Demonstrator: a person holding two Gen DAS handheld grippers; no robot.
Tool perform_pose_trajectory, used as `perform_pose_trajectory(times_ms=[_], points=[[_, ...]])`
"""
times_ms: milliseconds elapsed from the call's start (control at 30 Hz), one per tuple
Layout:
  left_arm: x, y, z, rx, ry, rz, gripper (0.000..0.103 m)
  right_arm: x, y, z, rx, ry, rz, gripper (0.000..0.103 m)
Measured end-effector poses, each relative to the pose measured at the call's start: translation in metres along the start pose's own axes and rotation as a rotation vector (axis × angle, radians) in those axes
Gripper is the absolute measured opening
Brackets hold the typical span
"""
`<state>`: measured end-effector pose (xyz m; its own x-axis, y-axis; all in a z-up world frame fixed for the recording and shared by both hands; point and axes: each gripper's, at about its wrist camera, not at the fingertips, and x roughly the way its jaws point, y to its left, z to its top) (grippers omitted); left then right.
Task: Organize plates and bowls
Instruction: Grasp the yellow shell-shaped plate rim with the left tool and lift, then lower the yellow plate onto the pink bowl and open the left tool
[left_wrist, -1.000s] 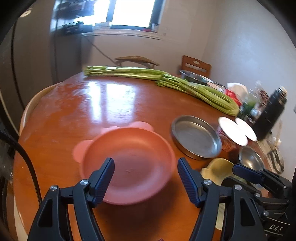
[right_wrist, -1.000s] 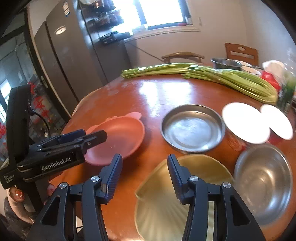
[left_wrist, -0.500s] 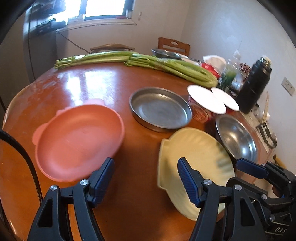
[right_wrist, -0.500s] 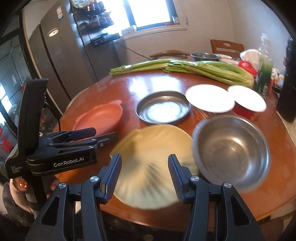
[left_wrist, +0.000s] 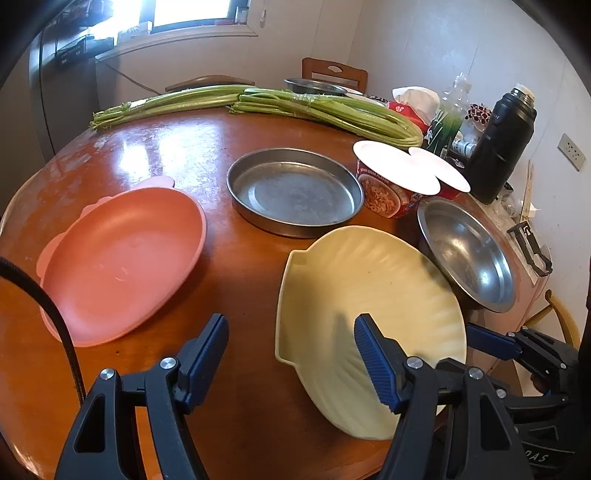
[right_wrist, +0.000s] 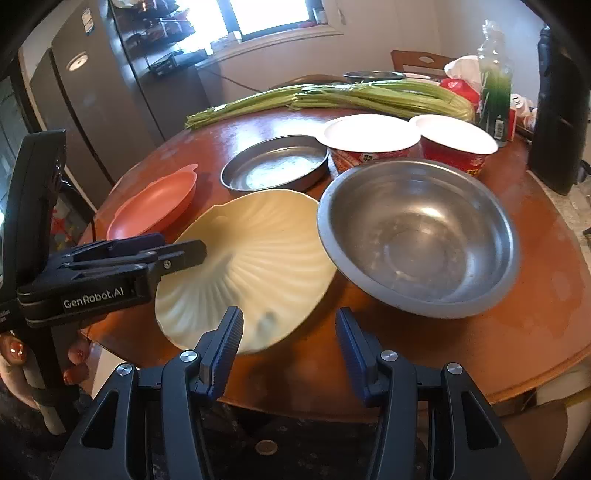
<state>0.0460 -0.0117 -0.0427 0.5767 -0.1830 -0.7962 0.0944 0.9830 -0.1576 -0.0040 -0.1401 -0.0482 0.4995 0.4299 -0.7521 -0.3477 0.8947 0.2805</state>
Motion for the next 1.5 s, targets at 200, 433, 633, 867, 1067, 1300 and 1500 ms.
perform_pose_trajectory(times_ms=[200,433,633,867,1067,1300,1500], points=[[0.011,-0.001,-0.001,-0.016,0.024,-0.043,0.070,0.009,-0.001,0.002,0.006,0.004,-0.004,0.054],[0.013,-0.004,-0.002,-0.015,0.011,-0.059,0.069,0.017,0.000,0.007,-0.001,-0.011,0.003,0.054],[0.009,-0.009,-0.003,0.011,0.003,-0.079,0.065,0.018,0.015,0.011,-0.045,-0.017,0.013,0.054],[0.002,-0.004,-0.001,0.006,-0.020,-0.062,0.065,0.016,0.023,0.016,-0.061,-0.029,0.030,0.054],[-0.016,0.002,0.000,0.007,-0.062,-0.040,0.065,0.010,0.033,0.021,-0.083,-0.050,0.041,0.054],[-0.036,0.019,0.004,-0.015,-0.113,-0.008,0.065,0.007,0.054,0.032,-0.115,-0.071,0.079,0.054],[-0.051,0.046,0.010,-0.056,-0.152,0.025,0.065,0.011,0.081,0.049,-0.167,-0.090,0.110,0.054]])
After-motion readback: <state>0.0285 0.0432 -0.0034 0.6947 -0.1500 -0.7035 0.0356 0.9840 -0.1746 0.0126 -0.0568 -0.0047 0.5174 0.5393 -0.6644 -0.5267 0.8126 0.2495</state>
